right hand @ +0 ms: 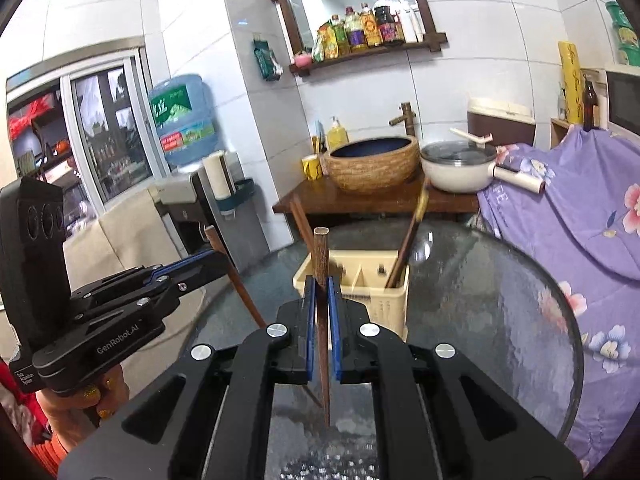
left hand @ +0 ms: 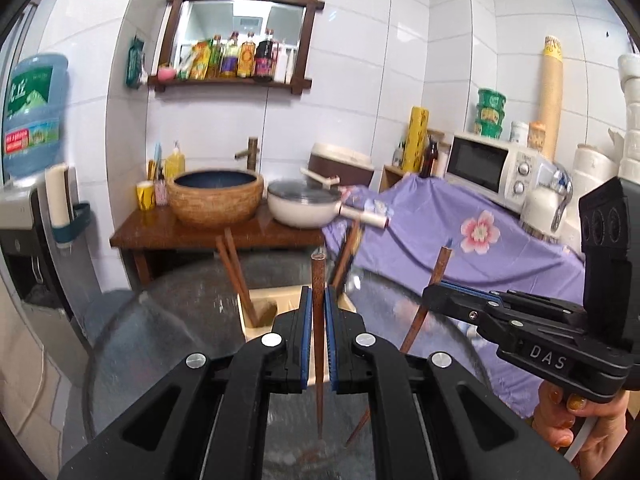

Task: Organize utensils
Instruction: 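Lift and carry both wooden chopsticks over the cream basket, then lower the chopsticks into the basket and open both tools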

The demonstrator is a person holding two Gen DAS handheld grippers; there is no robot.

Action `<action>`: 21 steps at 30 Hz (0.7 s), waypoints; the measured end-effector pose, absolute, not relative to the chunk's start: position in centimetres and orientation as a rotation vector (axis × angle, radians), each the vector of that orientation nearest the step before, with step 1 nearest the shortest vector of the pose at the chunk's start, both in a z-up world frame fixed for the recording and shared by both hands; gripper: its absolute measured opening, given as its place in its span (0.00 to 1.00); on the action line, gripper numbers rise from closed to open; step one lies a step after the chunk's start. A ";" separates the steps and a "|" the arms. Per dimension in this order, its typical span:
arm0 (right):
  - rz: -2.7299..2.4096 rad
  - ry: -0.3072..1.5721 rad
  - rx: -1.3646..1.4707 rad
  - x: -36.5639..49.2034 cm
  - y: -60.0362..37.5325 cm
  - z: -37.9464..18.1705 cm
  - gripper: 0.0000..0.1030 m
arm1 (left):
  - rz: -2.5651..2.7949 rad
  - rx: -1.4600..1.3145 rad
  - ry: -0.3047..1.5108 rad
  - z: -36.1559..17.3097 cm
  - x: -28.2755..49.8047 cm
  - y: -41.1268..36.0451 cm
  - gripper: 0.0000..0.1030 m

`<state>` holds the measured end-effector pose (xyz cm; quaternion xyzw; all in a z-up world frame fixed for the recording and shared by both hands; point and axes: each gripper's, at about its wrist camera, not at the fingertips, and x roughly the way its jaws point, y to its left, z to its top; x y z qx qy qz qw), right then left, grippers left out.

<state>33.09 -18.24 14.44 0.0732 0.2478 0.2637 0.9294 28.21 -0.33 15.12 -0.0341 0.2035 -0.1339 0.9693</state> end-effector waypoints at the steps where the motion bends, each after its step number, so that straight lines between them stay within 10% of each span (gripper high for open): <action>1: 0.534 0.494 0.160 33.7 -18.4 15.5 0.07 | -0.267 -0.077 0.403 16.3 28.8 -0.1 0.06; 12: 0.439 0.335 0.164 38.7 -18.0 26.1 0.07 | -0.172 -0.083 0.303 24.6 34.6 0.6 0.06; 21: 0.371 0.374 0.115 43.5 -15.9 22.1 0.07 | -0.137 -0.076 0.379 19.7 39.3 0.0 0.06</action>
